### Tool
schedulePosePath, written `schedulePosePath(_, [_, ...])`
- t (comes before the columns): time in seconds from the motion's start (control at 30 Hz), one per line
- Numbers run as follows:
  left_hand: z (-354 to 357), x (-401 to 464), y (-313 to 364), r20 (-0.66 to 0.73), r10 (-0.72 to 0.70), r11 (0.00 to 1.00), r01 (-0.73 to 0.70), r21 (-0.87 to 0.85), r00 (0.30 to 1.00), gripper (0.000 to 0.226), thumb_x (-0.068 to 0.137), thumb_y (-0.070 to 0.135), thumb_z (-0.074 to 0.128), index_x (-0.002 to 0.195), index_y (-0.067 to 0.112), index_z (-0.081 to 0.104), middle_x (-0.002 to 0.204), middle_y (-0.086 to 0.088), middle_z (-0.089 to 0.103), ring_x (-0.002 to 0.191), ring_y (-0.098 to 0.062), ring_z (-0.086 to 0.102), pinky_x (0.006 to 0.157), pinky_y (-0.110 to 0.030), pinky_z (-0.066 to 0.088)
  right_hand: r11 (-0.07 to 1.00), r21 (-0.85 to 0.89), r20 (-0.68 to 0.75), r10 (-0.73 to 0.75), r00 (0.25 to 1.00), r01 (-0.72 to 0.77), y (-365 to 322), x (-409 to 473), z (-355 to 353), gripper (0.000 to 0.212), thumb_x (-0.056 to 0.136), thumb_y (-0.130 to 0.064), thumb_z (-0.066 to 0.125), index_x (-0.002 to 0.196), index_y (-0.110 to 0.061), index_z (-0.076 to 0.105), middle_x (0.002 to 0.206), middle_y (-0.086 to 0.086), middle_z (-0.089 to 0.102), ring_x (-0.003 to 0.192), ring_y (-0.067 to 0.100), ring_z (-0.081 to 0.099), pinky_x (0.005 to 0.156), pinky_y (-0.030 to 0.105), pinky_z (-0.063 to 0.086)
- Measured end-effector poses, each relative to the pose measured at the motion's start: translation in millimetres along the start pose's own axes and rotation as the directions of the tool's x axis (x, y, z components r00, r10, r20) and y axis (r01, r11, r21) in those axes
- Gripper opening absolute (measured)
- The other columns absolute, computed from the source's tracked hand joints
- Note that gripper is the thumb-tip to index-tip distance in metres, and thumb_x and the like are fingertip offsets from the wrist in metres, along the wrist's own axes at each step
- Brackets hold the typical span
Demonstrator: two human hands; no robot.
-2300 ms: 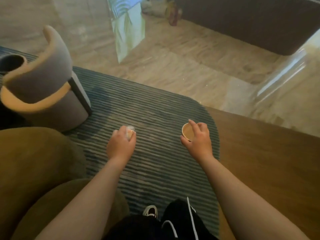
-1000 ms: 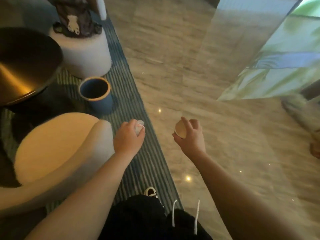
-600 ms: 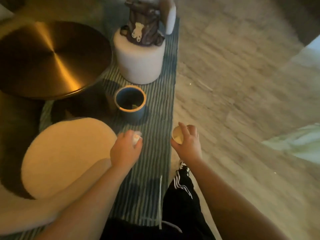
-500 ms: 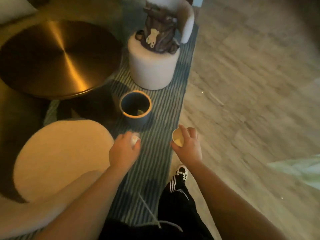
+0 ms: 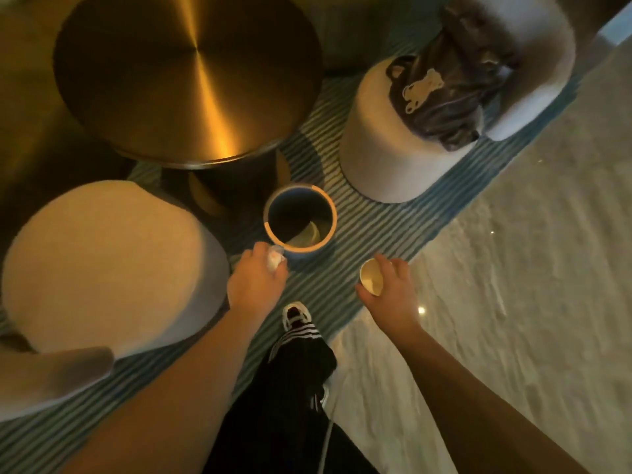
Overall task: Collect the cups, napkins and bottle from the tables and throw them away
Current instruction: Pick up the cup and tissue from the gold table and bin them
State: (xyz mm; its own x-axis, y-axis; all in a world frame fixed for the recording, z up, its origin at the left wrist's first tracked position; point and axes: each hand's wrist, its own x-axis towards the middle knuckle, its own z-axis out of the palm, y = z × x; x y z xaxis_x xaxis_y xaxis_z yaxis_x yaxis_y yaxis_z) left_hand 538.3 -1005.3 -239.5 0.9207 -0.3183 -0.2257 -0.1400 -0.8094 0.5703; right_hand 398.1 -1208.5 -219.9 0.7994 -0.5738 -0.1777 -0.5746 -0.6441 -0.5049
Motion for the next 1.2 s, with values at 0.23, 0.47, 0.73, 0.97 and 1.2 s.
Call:
schedulePosePath(0.23, [69.0, 101.0, 13.7, 0.053, -0.271, 0.952, 0.276, -0.136, 0.961, 0.037, 0.09, 0.038, 0.057, 0.12, 0.02, 0.047, 0.114, -0.006, 0.054, 0.098, -0.027, 0.057, 0.071, -0.036, 0.042, 0.998, -0.023, 0.171, -0.054, 0.984, 0.058, 21.7, 140.3, 22.8, 0.072, 0.079, -0.037, 0.07, 0.141, -0.022, 0.038, 0.132, 0.005, 0.039, 0.119, 0.021, 0.039, 0.092, 0.028, 0.034])
schedulePosePath(0.47, [137.6, 203.1, 2.8, 0.036, -0.431, 0.843, 0.417, -0.34, 0.902, 0.062, 0.079, 0.041, 0.069, 0.131, 0.031, 0.039, 0.131, -0.003, 0.04, 0.119, -0.023, 0.044, 0.094, -0.038, 0.042, 0.937, -0.034, 0.217, -0.333, 0.918, 0.348, 25.2, 263.4, 78.1, 0.054, 0.07, -0.021, 0.08, 0.119, -0.016, 0.058, 0.104, 0.01, 0.059, 0.094, 0.026, 0.056, 0.078, 0.037, 0.047])
schedulePosePath(0.73, [195.7, 237.1, -36.0, -0.156, -0.404, 0.844, 0.302, -0.443, 0.901, 0.071, 0.079, 0.049, 0.065, 0.139, 0.034, 0.029, 0.135, -0.007, 0.047, 0.124, -0.013, 0.038, 0.098, -0.015, 0.032, 0.928, -0.001, 0.363, -0.348, 0.865, 0.373, 37.7, 353.6, 173.7, 0.073, 0.074, -0.034, 0.078, 0.136, -0.015, 0.045, 0.128, 0.01, 0.049, 0.118, 0.024, 0.045, 0.094, 0.034, 0.044])
schedulePosePath(0.97, [208.4, 197.3, -41.9, -0.31, -0.426, 0.905, 0.399, -0.151, 0.85, 0.06, 0.088, 0.044, 0.054, 0.141, 0.024, 0.032, 0.137, 0.004, 0.044, 0.127, -0.015, 0.036, 0.097, -0.04, 0.036, 0.881, -0.058, 0.566, -0.359, 0.742, 0.47, 45.5, 377.8, 216.0, 0.102, 0.069, -0.046, 0.078, 0.149, -0.019, 0.021, 0.155, 0.009, 0.023, 0.141, 0.025, 0.026, 0.113, 0.041, 0.031])
schedulePosePath(1.2, [145.0, 142.4, 2.9, -0.172, -0.661, 0.747, 0.662, -0.058, 0.73, 0.075, 0.093, 0.056, 0.04, 0.152, 0.02, 0.012, 0.159, -0.007, 0.014, 0.146, -0.022, 0.003, 0.116, -0.048, 0.014, 0.774, -0.086, 0.623, -0.449, 0.64, 0.627, 11.1, 345.4, 132.5, 0.073, 0.088, -0.044, 0.058, 0.147, -0.017, 0.026, 0.155, 0.009, 0.026, 0.142, 0.022, 0.026, 0.113, 0.039, 0.032])
